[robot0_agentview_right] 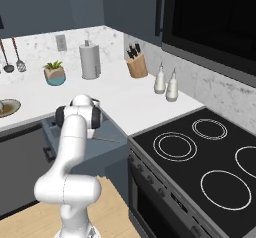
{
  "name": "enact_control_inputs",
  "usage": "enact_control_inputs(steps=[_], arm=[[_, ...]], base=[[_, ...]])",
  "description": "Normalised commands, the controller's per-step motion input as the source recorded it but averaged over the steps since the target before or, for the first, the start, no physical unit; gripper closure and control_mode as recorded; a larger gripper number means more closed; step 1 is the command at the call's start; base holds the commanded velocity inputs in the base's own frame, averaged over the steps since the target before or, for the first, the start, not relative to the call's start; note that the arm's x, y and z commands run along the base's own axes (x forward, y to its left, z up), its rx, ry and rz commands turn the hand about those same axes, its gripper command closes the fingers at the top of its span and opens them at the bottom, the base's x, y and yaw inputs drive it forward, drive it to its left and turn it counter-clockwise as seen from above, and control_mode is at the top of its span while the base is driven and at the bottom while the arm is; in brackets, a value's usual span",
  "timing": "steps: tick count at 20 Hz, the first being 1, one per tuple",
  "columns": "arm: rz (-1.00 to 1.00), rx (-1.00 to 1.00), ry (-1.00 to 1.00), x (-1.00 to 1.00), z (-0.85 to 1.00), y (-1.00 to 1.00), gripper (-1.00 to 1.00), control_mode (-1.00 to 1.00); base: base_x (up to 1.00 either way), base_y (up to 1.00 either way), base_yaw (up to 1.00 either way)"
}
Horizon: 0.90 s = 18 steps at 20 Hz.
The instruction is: Pick up the knife from the drawer and place it on the cutting board. Then place the meat from the plate to the cutting board.
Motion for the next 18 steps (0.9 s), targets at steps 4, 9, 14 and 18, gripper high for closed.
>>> enact_control_inputs(steps=[4, 9, 14, 18], arm=[[0.0, 0.04, 0.0, -0.36, 0.47, 0.05, 1.0, -1.0], [0.01, 0.11, 0.0, -0.57, 1.0, 0.0, 1.0, -1.0], [0.01, 0.19, 0.0, -0.67, 0.96, 0.03, 1.0, -1.0], [0.06, 0.27, 0.02, -0.8, 0.83, 0.29, 1.0, -1.0]], base=[[0.0, 0.0, 0.0], [0.0, 0.0, 0.0], [0.0, 0.0, 0.0], [0.0, 0.0, 0.0]])
